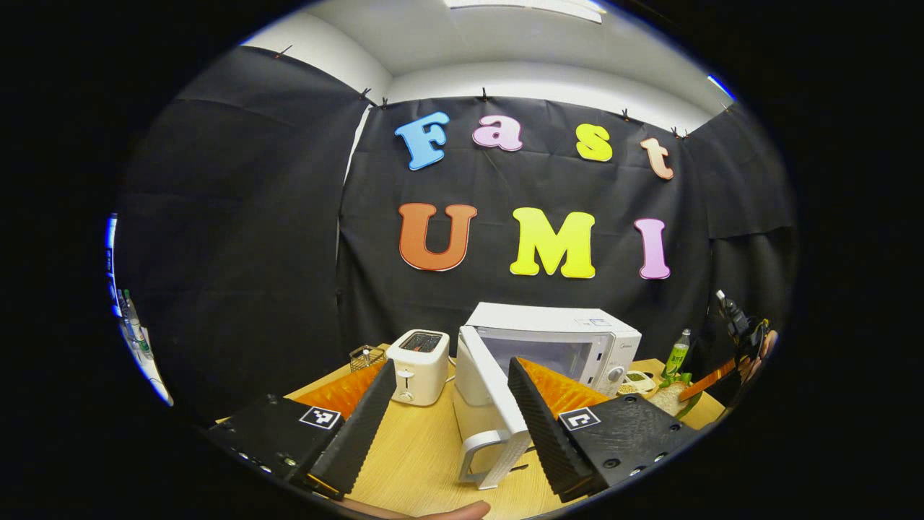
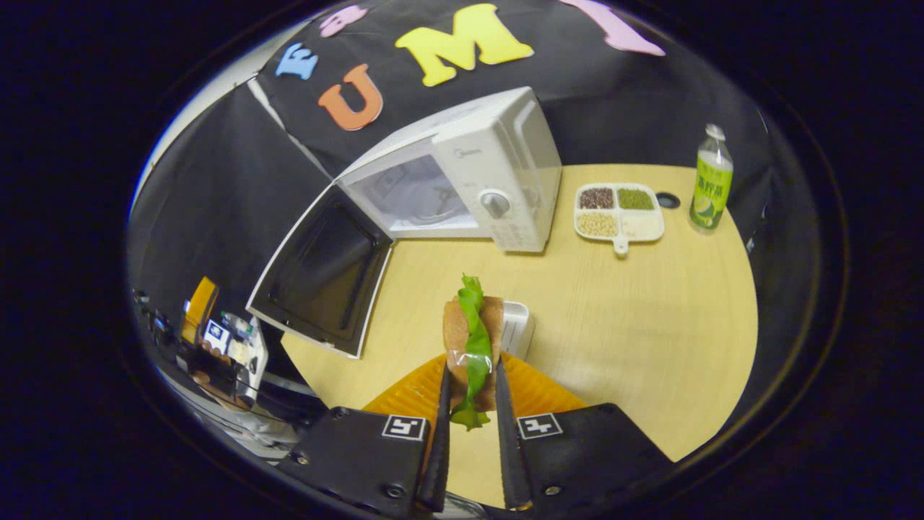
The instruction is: Open the microwave oven with the left hand, put the food in, and close the microwave oven.
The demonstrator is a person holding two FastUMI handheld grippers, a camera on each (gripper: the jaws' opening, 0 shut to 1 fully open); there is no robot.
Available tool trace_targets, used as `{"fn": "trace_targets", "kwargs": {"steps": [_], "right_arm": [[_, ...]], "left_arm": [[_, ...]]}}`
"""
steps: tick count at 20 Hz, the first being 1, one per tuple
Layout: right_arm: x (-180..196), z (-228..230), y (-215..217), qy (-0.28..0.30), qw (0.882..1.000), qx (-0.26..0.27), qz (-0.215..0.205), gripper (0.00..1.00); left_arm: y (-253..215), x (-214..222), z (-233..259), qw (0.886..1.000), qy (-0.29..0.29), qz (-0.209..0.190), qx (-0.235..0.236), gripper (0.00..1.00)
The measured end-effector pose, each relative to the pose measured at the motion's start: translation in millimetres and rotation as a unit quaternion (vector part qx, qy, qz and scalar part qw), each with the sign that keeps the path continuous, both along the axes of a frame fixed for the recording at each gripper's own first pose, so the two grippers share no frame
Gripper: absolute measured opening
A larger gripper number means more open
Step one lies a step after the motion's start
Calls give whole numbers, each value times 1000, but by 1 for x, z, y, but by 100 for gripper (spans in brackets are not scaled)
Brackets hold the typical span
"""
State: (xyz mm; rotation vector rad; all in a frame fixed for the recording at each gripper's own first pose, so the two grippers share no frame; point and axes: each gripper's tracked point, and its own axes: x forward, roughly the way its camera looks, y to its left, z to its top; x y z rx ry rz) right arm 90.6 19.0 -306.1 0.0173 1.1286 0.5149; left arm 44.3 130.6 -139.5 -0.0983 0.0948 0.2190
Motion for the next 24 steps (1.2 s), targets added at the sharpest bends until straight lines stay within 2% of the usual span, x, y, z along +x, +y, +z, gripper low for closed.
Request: {"fn": "trace_targets", "kwargs": {"steps": [3, 6, 8, 13, 14, 15, 16, 17, 18, 19, 20, 24], "right_arm": [[-9, 16, 17, -74, 994, -64, 52, 33], [-9, 26, 35, -150, 976, -127, 90, 33], [-7, 28, 49, -187, 964, -152, 108, 33], [13, 22, 97, -231, 953, -157, 118, 33], [21, 19, 107, -242, 950, -159, 117, 25], [29, 16, 117, -252, 947, -160, 116, 24], [35, 11, 128, -262, 944, -160, 117, 33], [43, 6, 139, -269, 943, -158, 120, 33], [50, -1, 149, -272, 942, -155, 118, 33], [58, -8, 158, -272, 944, -150, 114, 27], [63, -14, 167, -270, 945, -145, 110, 33], [95, -31, 194, -282, 949, -123, 66, 33]], "left_arm": [[4, -2, -4, 1000, -1, -6, -3, 94], [6, -4, -9, 1000, 1, -15, -3, 94], [7, -5, -11, 1000, 0, -20, -3, 94], [3, -3, -24, 999, 6, -38, -6, 94], [3, -1, -25, 999, 7, -40, -6, 94], [2, 0, -25, 999, 8, -41, -6, 94], [2, 3, -26, 999, 11, -41, -9, 94], [0, 4, -26, 999, 11, -43, -12, 94], [-3, 5, -26, 999, 9, -47, -14, 94], [-4, 6, -24, 999, 6, -50, -15, 94], [-6, 7, -23, 998, 4, -53, -16, 94], [-12, 11, -25, 998, -1, -63, -22, 94]]}}
